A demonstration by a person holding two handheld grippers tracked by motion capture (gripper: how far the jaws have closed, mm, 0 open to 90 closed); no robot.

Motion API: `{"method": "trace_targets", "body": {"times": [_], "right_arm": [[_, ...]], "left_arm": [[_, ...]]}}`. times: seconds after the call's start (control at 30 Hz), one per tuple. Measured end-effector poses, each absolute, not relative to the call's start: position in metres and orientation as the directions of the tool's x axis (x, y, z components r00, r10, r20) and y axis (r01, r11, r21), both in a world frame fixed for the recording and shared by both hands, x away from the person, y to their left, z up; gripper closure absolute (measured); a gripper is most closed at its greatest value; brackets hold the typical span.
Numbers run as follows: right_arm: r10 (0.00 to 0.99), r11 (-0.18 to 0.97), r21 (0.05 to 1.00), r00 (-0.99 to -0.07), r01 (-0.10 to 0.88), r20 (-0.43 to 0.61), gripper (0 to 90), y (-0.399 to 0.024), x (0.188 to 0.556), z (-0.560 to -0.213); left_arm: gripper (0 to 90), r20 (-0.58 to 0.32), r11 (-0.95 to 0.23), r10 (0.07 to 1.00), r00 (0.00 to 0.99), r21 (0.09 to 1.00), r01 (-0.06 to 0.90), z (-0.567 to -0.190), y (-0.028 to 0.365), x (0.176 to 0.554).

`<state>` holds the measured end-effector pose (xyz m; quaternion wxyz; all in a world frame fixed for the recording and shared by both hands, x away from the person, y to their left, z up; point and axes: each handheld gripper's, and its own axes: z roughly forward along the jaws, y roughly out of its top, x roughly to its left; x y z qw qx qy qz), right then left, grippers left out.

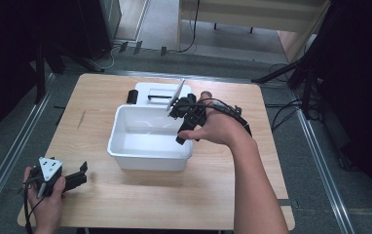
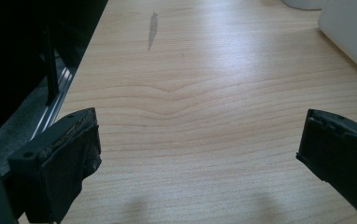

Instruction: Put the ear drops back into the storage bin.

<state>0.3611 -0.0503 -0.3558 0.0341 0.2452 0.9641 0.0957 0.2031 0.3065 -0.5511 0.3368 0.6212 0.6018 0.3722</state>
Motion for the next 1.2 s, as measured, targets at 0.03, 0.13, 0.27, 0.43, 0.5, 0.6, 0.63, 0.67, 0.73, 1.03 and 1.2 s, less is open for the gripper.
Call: {"method": "trace_targets", "body": {"times": [0.03, 0.13, 0.27, 0.43, 0.5, 0.6, 0.63, 0.67, 0.73, 1.03, 1.2], "right_arm": [[0.484, 0.859, 0.206, -0.875, 0.469, -0.023, 37.1, -0.053, 0.361, -0.354], [0.495, 0.852, 0.213, -0.869, 0.479, -0.025, 36.6, -0.059, 0.362, -0.350], [0.505, 0.846, 0.217, -0.862, 0.488, -0.031, 36.4, -0.070, 0.362, -0.346], [0.529, 0.832, 0.217, -0.848, 0.510, -0.038, 36.5, -0.085, 0.361, -0.343], [0.538, 0.828, 0.217, -0.842, 0.518, -0.043, 36.4, -0.091, 0.360, -0.341], [0.551, 0.818, 0.225, -0.833, 0.529, -0.045, 36.4, -0.101, 0.359, -0.338], [0.555, 0.815, 0.229, -0.831, 0.532, -0.045, 36.5, -0.105, 0.359, -0.338], [0.555, 0.815, 0.229, -0.831, 0.532, -0.045, 36.5, -0.105, 0.359, -0.338], [0.574, 0.803, 0.230, -0.818, 0.550, -0.046, 36.6, -0.116, 0.358, -0.337], [0.617, 0.768, 0.244, -0.786, 0.592, -0.040, 36.9, -0.147, 0.354, -0.341], [0.647, 0.744, 0.247, -0.762, 0.621, -0.033, 37.1, -0.170, 0.351, -0.349]], "left_arm": [[0.0, 0.057, -0.049, 0.998, -0.002, 0.866, 0.497, -0.551, 0.306, 0.203], [0.0, 0.057, -0.049, 0.998, -0.002, 0.868, 0.494, -0.551, 0.306, 0.203], [0.0, 0.060, -0.051, 0.998, -0.002, 0.867, 0.495, -0.551, 0.306, 0.203], [0.0, 0.061, -0.051, 0.998, -0.003, 0.867, 0.495, -0.551, 0.306, 0.203], [0.0, 0.062, -0.053, 0.998, -0.003, 0.867, 0.495, -0.551, 0.306, 0.203], [0.0, 0.064, -0.055, 0.998, -0.001, 0.866, 0.497, -0.551, 0.306, 0.203], [0.0, 0.064, -0.055, 0.998, -0.001, 0.866, 0.497, -0.551, 0.306, 0.203], [0.0, 0.064, -0.055, 0.998, -0.001, 0.866, 0.497, -0.551, 0.306, 0.203], [0.0, 0.067, -0.058, 0.998, -0.002, 0.866, 0.496, -0.551, 0.305, 0.203], [0.0, 0.068, -0.059, 0.998, -0.001, 0.867, 0.494, -0.551, 0.305, 0.203], [0.0, 0.069, -0.059, 0.998, -0.003, 0.869, 0.491, -0.552, 0.305, 0.203]]}}
